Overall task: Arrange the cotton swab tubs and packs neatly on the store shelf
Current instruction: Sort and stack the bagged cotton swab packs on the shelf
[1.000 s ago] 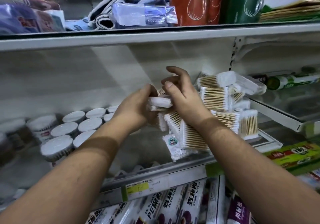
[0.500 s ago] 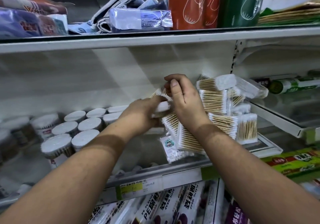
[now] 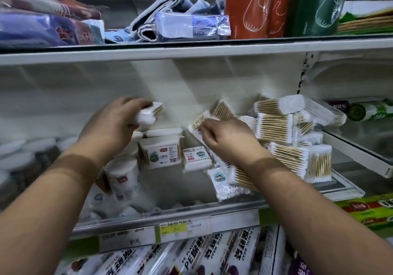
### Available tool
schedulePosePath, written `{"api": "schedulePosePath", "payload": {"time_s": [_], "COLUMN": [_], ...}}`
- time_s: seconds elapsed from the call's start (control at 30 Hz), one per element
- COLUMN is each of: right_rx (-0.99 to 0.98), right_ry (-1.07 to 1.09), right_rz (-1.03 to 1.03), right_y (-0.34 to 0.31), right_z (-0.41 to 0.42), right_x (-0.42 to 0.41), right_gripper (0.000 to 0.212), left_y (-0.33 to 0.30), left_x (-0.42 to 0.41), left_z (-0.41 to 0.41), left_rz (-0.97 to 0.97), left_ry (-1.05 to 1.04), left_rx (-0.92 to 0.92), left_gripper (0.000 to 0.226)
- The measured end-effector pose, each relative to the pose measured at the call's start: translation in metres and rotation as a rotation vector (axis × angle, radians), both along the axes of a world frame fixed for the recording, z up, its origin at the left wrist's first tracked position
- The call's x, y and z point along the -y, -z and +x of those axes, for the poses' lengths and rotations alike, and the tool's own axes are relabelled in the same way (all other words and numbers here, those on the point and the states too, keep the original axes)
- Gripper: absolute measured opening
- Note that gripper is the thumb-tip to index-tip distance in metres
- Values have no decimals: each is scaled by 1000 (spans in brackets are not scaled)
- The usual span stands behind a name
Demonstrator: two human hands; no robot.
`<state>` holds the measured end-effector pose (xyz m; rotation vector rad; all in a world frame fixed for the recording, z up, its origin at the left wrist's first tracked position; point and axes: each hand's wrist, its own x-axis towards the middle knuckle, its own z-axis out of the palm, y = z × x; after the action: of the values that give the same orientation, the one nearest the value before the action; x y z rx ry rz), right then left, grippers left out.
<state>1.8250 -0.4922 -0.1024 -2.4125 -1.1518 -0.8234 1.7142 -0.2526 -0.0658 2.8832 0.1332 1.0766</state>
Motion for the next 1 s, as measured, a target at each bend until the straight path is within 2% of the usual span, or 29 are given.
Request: {"api": "schedulePosePath", "payload": {"time_s": [0.1,0.23,0.4,0.5,0.67,0.77,0.8,0.87,0.93,1.0], "right_rx": [14,-20,-131,-220,-253,-298,-335,-485,-609,-644], "right_ry": [-6,4,-149,-249,-345,-335,-331,-349,-378,-444], "right_rz": [-29,58,352,546,807,957,1003,1090,1163,1155], "right_y": [-3,-14,-36,-51,-71,-77,-78,-80,-81,-82], "right_z": [-1,2,-1,1,3,2,1,-4,-7,-6], "right_x": [-7,-25,-50,-71,-114,-139,-146,-158,-162,-158], "right_gripper": [26,24,21,25,31,43,42,29,32,36], "left_y": [11,17,15,11,10,11,12,13,13,10], "left_x": [-13,-17,-20,-15,11,32,33,29,19,9], "left_z": [-5,-10,-18,-27,-30,-21,-17,-13,-13,-13], "left_rz": [-27,-133,-273,-279,-177,-335,-453,-647,-680,-694], "left_ry": [-31,-23,-36,-73,-106,1,60,166,195,223], "left_rx": [-77,-185,-383,-475,-249,-154,-96,53,151,238], "left_gripper": [53,62,80,99,120,121,114,85,60,55]}}
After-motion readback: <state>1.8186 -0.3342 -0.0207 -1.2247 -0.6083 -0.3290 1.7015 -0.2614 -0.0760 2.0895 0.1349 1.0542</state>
